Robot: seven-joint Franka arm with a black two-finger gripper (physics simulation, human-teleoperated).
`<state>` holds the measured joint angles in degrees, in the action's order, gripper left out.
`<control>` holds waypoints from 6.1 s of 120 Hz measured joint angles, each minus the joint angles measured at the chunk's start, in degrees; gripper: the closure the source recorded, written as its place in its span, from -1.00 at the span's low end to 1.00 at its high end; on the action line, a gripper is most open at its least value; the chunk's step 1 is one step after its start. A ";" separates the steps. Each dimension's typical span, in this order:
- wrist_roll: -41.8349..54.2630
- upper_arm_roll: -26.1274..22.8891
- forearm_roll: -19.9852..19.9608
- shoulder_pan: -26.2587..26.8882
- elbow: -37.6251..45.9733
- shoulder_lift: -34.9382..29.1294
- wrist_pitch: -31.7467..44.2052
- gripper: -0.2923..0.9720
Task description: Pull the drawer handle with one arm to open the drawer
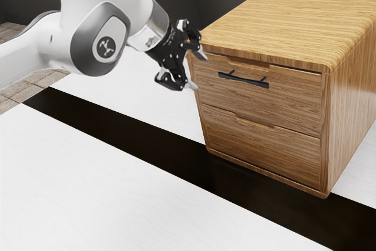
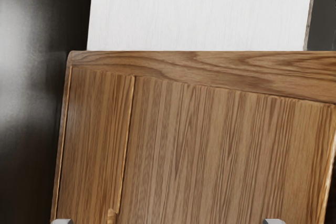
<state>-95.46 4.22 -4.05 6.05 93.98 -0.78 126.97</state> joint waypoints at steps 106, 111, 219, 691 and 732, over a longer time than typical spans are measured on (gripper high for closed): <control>0.09 0.39 1.16 15.01 -5.91 2.13 -3.30 0.06; 0.11 0.42 1.36 14.11 -6.35 2.39 -3.52 0.07; 0.19 0.80 1.60 8.08 -6.46 4.50 -4.78 0.12; 0.74 3.71 -0.09 13.55 18.93 -20.23 -6.02 0.61; 0.70 3.70 -0.05 14.66 24.06 -25.93 -6.01 0.61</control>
<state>-94.76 7.91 -4.10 20.72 118.04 -26.71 120.97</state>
